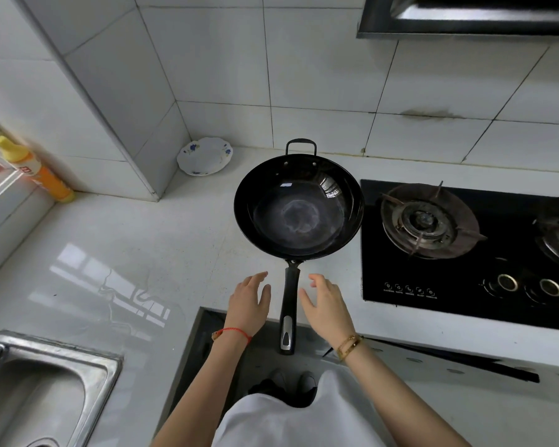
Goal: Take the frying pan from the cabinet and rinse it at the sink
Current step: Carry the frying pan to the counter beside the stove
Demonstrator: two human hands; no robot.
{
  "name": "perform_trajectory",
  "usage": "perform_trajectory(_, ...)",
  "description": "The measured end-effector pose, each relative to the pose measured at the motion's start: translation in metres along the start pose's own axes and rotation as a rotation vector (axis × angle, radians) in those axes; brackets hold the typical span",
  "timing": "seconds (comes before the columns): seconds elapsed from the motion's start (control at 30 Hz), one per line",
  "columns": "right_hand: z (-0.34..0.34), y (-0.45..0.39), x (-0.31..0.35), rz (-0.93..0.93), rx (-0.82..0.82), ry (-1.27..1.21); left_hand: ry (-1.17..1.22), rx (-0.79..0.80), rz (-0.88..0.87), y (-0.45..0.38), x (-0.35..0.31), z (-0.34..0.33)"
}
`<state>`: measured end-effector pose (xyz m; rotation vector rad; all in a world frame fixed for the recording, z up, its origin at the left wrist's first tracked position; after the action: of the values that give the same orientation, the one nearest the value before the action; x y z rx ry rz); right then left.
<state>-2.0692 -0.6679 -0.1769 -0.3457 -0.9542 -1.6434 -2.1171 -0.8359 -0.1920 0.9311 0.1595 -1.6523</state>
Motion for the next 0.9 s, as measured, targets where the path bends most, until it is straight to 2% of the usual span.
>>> perform_trajectory(0.13,-0.019,-0.011,0.004,-0.132,0.102,-0.166,0.062,0.093,0.008,-0.021,-0.004,-0.003)
perform_trajectory(0.4,-0.039,-0.024,0.013,-0.239,0.125,-0.231,0.211,0.347,0.038,-0.043,-0.019,-0.023)
perform_trajectory(0.6,-0.05,-0.033,0.012,-0.348,0.168,-0.584,0.391,0.465,0.128,-0.055,-0.018,-0.032)
perform_trajectory(0.7,-0.058,-0.038,0.009,-0.373,0.137,-0.748,0.506,0.547,0.163,-0.054,-0.016,-0.036)
perform_trajectory(0.9,-0.063,-0.04,0.01,-0.473,0.045,-0.818,0.767,0.597,0.146,-0.054,-0.011,-0.041)
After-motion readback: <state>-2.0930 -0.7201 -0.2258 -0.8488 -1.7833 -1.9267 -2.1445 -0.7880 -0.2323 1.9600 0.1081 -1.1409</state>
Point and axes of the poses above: each hand's wrist, its own y-axis away from the middle knuckle, its own z-axis out of the back of the hand, x = y × z, the point moved 5 cm from there along -y, towards the middle knuckle, and after that the axes turned 15 degrees about x, right-handed, at the moved point
